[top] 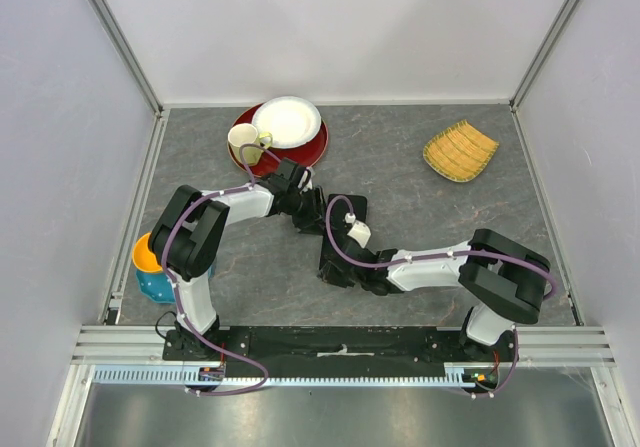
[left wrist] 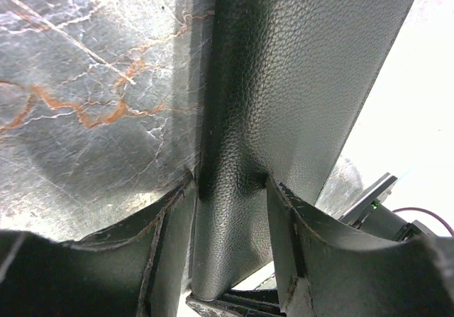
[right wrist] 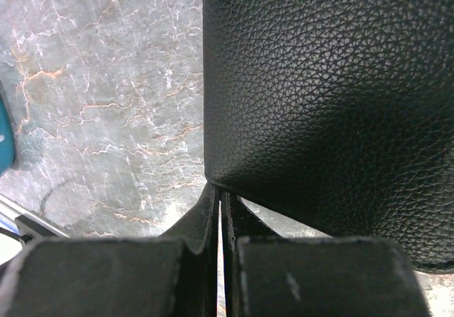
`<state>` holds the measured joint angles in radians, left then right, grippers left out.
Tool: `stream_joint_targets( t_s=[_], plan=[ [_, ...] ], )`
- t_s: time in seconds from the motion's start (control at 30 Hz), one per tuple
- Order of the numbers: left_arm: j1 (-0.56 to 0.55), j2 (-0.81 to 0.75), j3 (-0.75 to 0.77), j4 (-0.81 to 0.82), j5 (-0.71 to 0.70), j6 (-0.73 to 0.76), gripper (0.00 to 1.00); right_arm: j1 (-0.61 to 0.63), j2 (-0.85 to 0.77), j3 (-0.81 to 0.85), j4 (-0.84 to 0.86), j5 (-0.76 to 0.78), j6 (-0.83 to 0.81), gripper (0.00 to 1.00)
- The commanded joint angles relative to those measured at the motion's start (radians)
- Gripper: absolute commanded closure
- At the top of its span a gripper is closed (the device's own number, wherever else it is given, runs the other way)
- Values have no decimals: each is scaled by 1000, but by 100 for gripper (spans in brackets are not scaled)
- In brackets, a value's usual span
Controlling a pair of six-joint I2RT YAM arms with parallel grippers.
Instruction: Sort the hair-cutting tools
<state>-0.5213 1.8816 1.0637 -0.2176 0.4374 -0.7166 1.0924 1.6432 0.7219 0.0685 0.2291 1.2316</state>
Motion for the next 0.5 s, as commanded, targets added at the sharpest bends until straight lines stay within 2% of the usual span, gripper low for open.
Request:
stream_joint_targets(
  t_s=[0.0,0.1,0.23,0.47],
  plan=[
    [-20,73,-77,-101,-101,34,46,-14,-17,-24,34,134,-26,100],
    [-17,48,-90,-89,-77,31,41,-14,-61,-22,25,131,-59,100],
    [-14,24,-82,-103,-32,29,30,-14,-117,-16,-1,135,-106,100],
    [-14,-18,-88,-63,87,11,24,-12,-157,1,19,70,-152,100]
  ],
)
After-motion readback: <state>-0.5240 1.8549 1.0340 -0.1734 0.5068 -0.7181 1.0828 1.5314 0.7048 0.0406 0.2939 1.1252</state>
